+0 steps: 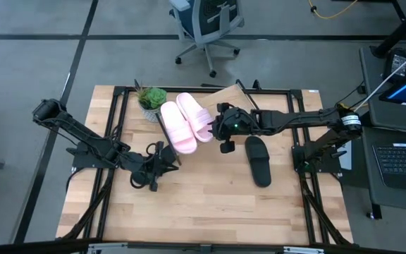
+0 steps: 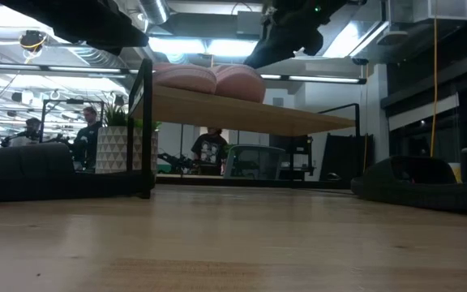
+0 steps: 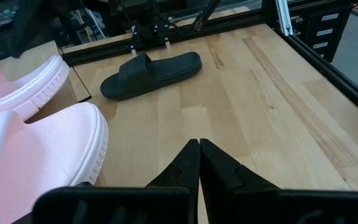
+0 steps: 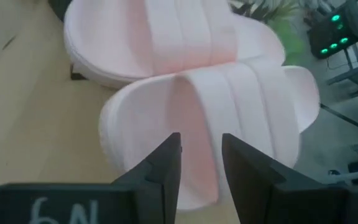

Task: Pick and place slides into the shelf
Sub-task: Put the pink slide on the shelf

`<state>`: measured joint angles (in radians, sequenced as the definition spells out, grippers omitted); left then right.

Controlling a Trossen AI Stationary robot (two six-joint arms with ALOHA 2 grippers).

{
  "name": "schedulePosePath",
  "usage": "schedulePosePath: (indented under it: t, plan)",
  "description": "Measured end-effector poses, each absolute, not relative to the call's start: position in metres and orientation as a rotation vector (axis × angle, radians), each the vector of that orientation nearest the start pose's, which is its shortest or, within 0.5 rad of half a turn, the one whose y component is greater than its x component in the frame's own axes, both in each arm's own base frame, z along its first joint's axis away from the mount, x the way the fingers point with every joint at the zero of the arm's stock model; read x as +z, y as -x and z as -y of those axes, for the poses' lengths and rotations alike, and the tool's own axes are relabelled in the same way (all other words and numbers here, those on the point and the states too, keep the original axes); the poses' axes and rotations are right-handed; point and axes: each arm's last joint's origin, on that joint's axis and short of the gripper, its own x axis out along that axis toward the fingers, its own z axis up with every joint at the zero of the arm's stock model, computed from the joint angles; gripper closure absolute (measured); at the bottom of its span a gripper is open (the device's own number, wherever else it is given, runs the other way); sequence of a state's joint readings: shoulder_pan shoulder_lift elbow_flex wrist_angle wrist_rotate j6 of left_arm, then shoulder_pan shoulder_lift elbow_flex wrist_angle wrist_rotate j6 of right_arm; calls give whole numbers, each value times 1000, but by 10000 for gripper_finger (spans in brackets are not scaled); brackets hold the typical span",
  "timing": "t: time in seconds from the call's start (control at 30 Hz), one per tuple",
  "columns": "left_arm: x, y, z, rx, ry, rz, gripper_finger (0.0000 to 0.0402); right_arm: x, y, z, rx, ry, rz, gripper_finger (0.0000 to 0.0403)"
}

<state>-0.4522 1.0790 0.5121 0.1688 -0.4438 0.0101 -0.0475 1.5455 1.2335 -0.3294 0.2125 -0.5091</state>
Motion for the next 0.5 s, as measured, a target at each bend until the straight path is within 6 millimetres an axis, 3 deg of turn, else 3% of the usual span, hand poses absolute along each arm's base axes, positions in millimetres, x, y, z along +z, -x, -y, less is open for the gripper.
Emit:
schedulePosePath:
  t: [0.5]
  plan:
    - [219,-204,85,-9,-183,-359,397,275,-355,26,-206,584,-741,285]
